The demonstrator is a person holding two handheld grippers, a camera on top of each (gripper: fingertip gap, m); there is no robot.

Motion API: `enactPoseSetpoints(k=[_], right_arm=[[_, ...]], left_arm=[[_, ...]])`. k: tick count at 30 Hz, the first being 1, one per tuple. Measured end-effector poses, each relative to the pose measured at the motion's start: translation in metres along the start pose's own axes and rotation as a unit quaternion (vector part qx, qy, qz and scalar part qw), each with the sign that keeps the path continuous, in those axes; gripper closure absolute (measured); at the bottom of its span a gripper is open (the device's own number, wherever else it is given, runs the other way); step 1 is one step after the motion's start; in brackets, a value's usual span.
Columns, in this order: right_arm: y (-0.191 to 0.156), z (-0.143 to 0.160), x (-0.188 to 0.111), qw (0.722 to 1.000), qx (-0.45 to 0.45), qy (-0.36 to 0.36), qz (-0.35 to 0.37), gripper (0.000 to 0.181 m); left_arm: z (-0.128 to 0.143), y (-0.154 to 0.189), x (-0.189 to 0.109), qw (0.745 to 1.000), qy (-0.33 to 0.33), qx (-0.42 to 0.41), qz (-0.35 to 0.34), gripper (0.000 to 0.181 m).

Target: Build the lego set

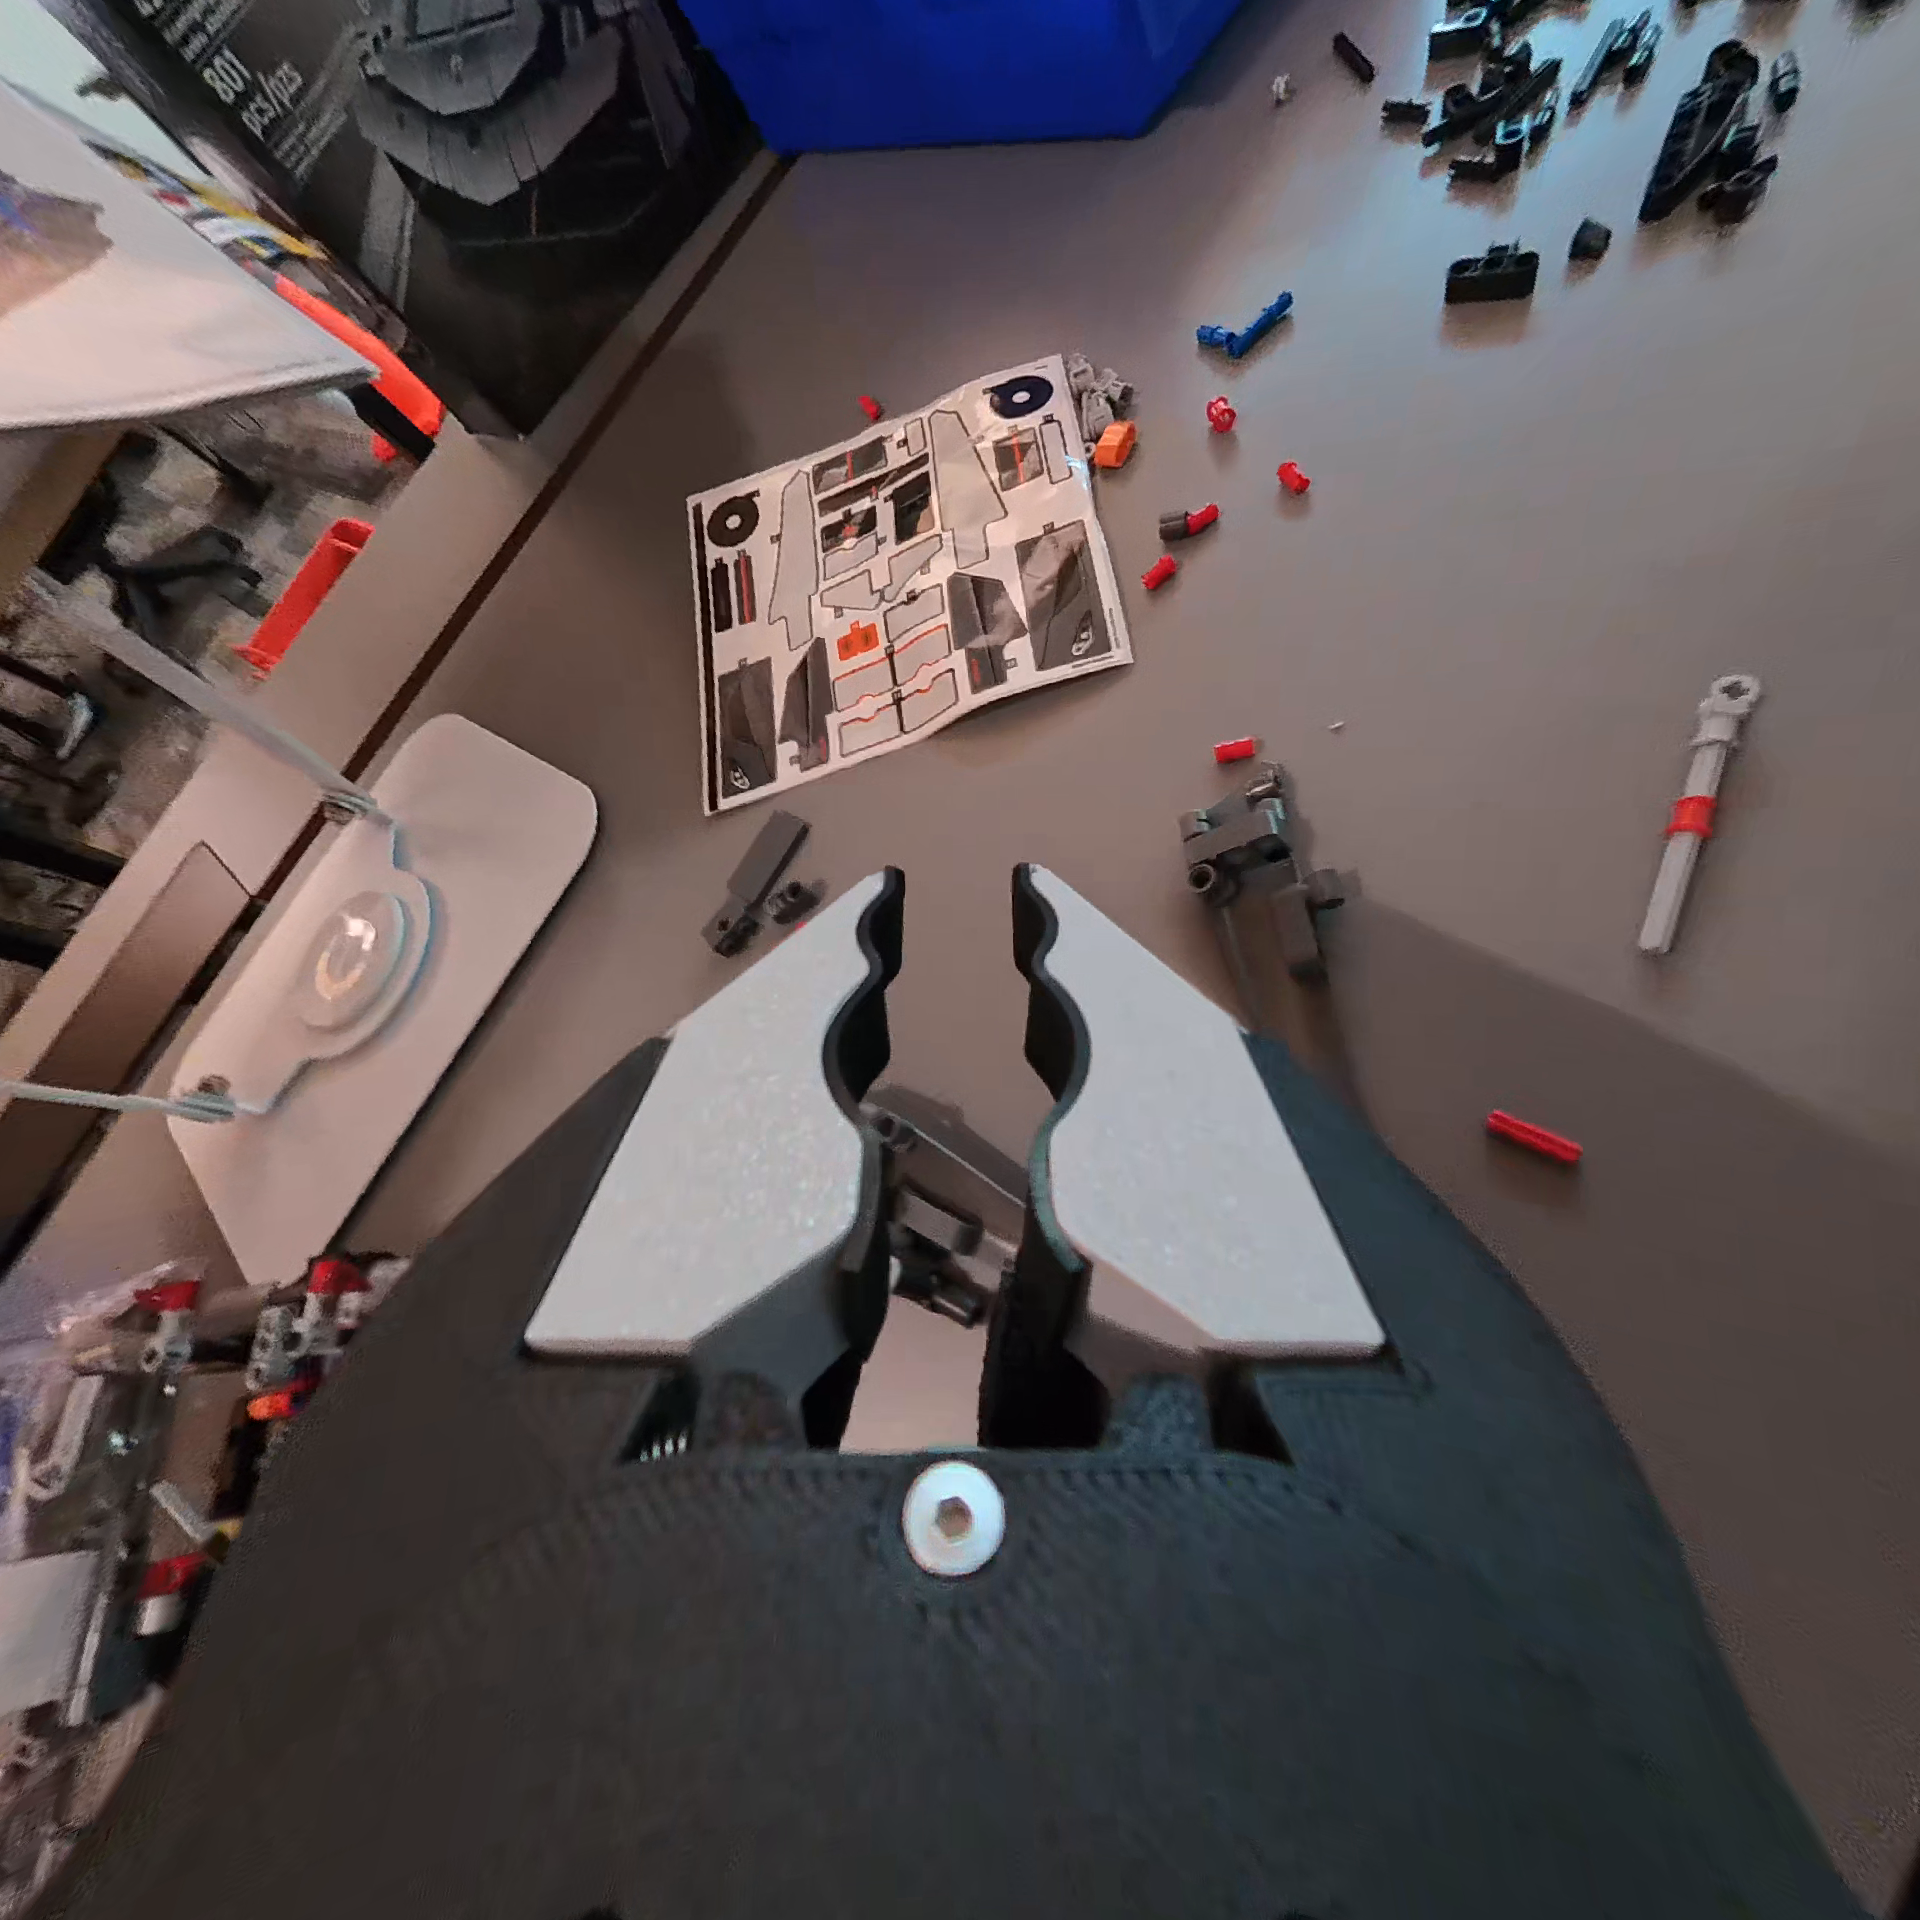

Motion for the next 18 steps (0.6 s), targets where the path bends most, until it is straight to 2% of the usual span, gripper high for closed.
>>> enactPoseSetpoints(k=[4, 11, 14, 18], right_arm=[[0.008, -0.004, 0.024, 0.999, -0.011, -0.033, 0.014, 0.158], [0.040, -0.004, 0.096, 0.990, -0.024, -0.137, -0.017, 0.160], [0.049, -0.002, 0.122, 0.982, -0.007, -0.182, -0.043, 0.165], [0.061, -0.003, 0.142, 0.974, 0.025, -0.211, -0.079, 0.161]], left_arm=[[0.000, -0.014, 0.008, 0.999, -0.005, 0.050, -0.014, 0.164], [-0.003, -0.029, 0.023, 0.992, 0.012, 0.126, -0.023, 0.166], [0.000, -0.031, 0.030, 0.989, 0.017, 0.140, -0.041, 0.167], [0.007, -0.029, 0.036, 0.990, 0.031, 0.131, -0.048, 0.170]])
Point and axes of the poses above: each gripper's, where its closed fingertips meet, x out along the fingers, z out of its underside, y = z × x across the jaws, the point moved 6 cm from there along -x, back along the fingers, and after that the axes turned 15 degrees about x, right-handed, at the moved point
